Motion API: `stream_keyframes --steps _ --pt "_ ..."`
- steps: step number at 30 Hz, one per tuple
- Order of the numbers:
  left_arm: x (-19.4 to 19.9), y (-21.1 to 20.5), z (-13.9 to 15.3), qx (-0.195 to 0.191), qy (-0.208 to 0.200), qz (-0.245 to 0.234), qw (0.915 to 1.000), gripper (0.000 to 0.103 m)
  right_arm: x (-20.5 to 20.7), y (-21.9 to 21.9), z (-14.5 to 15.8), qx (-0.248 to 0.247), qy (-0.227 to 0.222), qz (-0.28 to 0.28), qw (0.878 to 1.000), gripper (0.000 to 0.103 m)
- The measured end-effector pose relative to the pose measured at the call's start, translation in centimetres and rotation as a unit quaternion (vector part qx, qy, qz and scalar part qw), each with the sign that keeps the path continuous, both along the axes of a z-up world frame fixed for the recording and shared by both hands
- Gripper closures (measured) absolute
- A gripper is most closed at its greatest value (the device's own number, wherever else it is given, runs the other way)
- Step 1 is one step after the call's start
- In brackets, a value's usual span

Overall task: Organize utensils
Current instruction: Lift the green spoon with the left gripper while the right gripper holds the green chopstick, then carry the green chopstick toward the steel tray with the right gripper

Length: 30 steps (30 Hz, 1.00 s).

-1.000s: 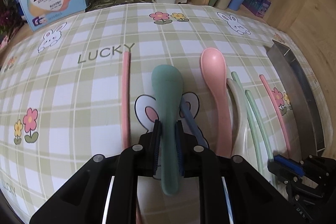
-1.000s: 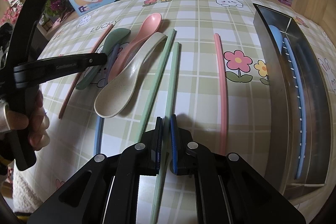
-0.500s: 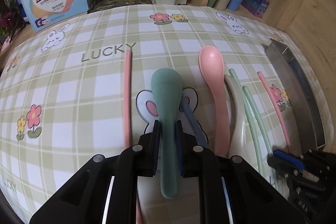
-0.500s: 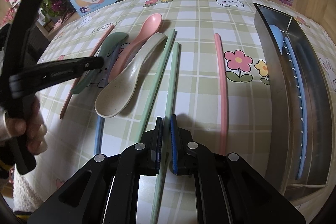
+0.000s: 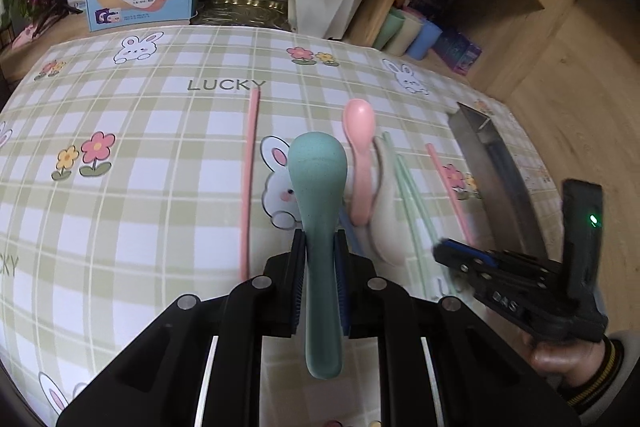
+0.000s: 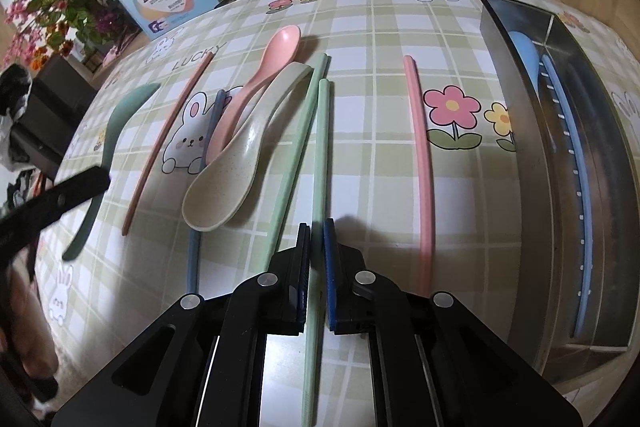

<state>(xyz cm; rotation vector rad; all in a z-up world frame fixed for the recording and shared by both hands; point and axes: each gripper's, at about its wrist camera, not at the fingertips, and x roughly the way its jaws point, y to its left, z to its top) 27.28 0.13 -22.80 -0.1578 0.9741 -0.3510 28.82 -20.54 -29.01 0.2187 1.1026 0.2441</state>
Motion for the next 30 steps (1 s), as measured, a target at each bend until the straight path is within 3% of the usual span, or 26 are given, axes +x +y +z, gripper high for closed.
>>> stream_keyframes --steps 10,18,30 --pt "-1.1 -0.8 1.0 0.008 -0.022 -0.009 0.9997 0.089 -0.9 -0.5 1.9 0.013 -0.018 -0.004 1.000 0.097" --pt "-1.7 -1.3 1.3 0.007 -0.025 -0.021 0.9994 0.089 -1.2 -0.7 0.3 0.028 0.024 -0.011 0.999 0.097" --pt "-2.1 -1.0 1.4 0.002 -0.026 -0.020 0.9995 0.089 0.2 0.9 0.3 -0.025 0.029 0.014 0.999 0.095"
